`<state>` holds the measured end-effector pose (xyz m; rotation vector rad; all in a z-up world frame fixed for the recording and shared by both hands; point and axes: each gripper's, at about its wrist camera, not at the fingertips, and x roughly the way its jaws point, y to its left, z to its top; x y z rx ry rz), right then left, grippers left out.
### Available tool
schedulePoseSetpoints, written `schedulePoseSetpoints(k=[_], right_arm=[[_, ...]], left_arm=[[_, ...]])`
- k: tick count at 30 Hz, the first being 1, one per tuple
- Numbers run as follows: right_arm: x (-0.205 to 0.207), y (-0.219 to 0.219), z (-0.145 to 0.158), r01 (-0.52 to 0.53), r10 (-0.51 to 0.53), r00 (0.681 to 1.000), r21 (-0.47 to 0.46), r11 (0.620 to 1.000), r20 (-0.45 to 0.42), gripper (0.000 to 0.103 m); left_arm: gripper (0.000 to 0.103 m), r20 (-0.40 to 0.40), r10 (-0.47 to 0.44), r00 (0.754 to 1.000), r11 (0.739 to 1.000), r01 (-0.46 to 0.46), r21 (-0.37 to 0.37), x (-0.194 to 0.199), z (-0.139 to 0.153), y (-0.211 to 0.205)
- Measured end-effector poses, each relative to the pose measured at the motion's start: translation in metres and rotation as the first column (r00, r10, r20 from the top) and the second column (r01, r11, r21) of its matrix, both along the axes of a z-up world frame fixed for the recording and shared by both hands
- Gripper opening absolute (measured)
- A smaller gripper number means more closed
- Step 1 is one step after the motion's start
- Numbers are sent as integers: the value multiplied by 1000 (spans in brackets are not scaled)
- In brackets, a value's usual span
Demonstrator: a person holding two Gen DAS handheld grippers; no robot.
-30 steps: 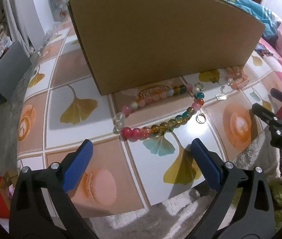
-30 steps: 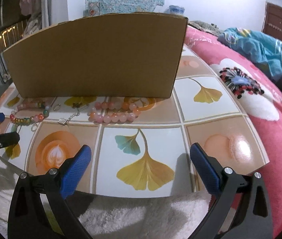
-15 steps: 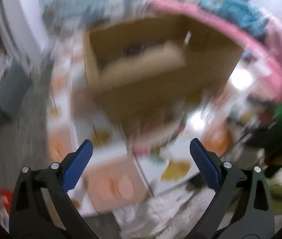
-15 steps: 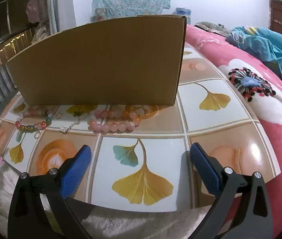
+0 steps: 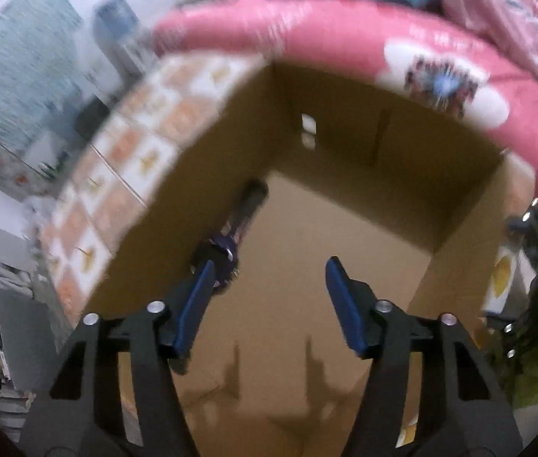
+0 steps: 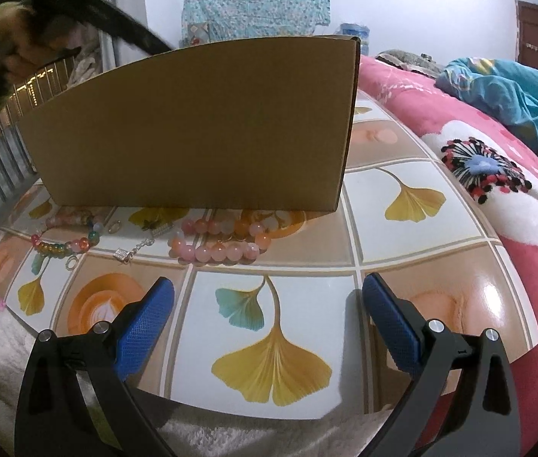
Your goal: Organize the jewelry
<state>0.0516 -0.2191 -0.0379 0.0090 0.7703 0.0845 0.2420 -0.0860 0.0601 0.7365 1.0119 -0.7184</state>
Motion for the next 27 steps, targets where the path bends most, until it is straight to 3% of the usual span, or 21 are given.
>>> schedulePoseSetpoints(k=[5, 11, 19, 27], right_arm=[[1, -2, 0, -10, 10, 1000, 9, 1000, 9, 96], [4, -4, -1, -16, 16, 1000, 25, 1000, 20, 96], [6, -6, -1, -22, 21, 999, 35, 999, 28, 97], [7, -8, -1, -25, 23, 999, 48, 999, 35, 97]], left_arm=[[41, -89, -10, 996, 993, 21, 119, 12, -41, -5], [39, -108, 1, 994, 981, 20, 194, 25, -66, -7], [39, -150, 77, 986, 974, -42, 221, 41, -81, 5], [39, -165, 72, 984, 976, -35, 217, 34, -79, 6]])
